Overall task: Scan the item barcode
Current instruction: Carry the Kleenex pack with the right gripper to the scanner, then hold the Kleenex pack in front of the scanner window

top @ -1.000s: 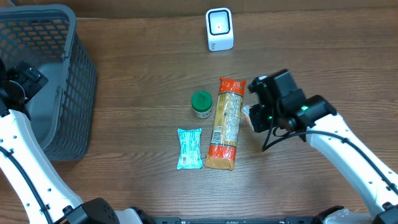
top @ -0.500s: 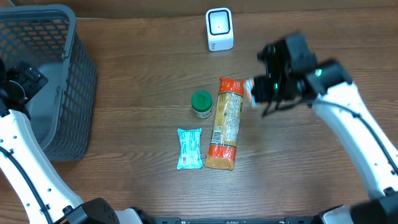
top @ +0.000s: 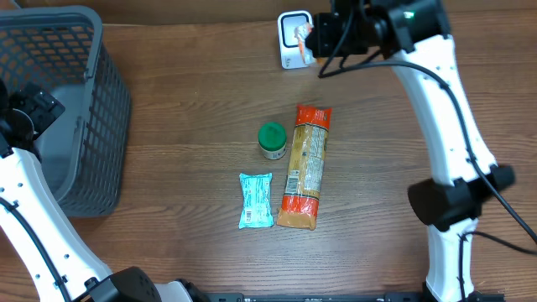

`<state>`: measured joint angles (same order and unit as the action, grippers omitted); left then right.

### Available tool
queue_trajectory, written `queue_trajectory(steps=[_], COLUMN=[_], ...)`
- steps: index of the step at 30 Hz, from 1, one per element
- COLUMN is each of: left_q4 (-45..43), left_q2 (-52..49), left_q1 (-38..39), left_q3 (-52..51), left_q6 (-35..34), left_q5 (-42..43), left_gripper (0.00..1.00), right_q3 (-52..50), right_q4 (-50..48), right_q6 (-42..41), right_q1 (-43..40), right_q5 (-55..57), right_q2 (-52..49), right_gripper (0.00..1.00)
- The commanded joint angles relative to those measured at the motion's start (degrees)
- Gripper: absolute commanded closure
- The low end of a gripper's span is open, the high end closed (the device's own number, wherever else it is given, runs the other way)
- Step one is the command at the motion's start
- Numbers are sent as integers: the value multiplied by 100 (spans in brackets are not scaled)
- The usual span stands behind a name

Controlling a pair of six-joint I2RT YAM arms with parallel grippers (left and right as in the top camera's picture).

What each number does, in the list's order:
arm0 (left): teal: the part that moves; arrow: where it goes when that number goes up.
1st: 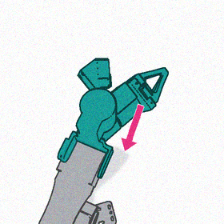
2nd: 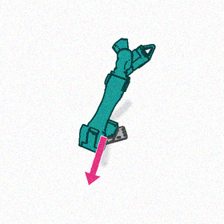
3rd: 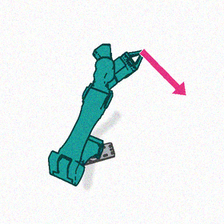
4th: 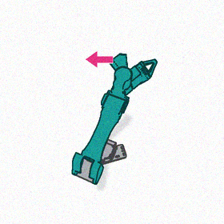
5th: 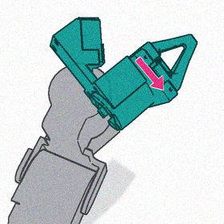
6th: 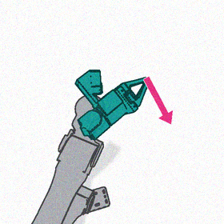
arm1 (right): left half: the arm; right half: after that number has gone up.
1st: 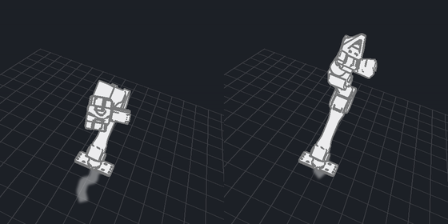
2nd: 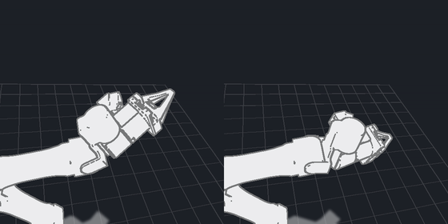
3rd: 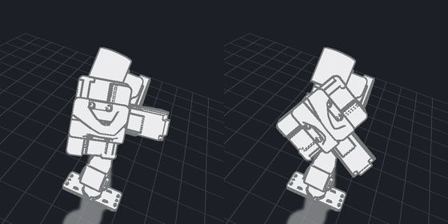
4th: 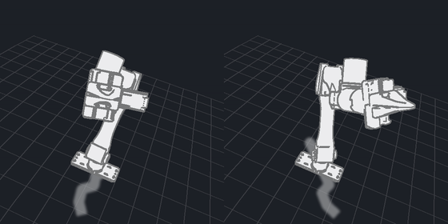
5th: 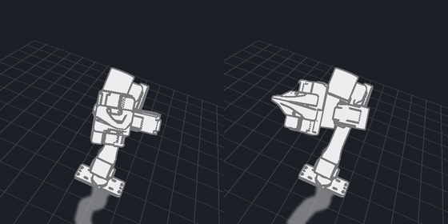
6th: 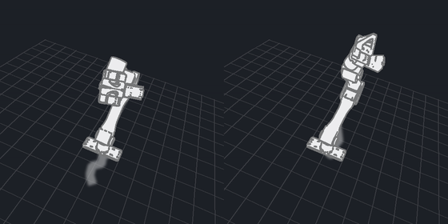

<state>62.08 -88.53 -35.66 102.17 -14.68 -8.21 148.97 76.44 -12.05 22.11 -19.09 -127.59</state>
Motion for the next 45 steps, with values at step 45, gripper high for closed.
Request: queue_trajectory(steps=[45], left_q4=[-7], left_q2=[-28], left_q1=[7], left_q3=[140], left_q6=[-74], left_q5=[-33], left_gripper=[0], right_q3=[24], right_q4=[-4876], right_q6=[-3742], right_q1=[-798], right_q5=[-1969], right_q2=[-2686], right_gripper=[96])
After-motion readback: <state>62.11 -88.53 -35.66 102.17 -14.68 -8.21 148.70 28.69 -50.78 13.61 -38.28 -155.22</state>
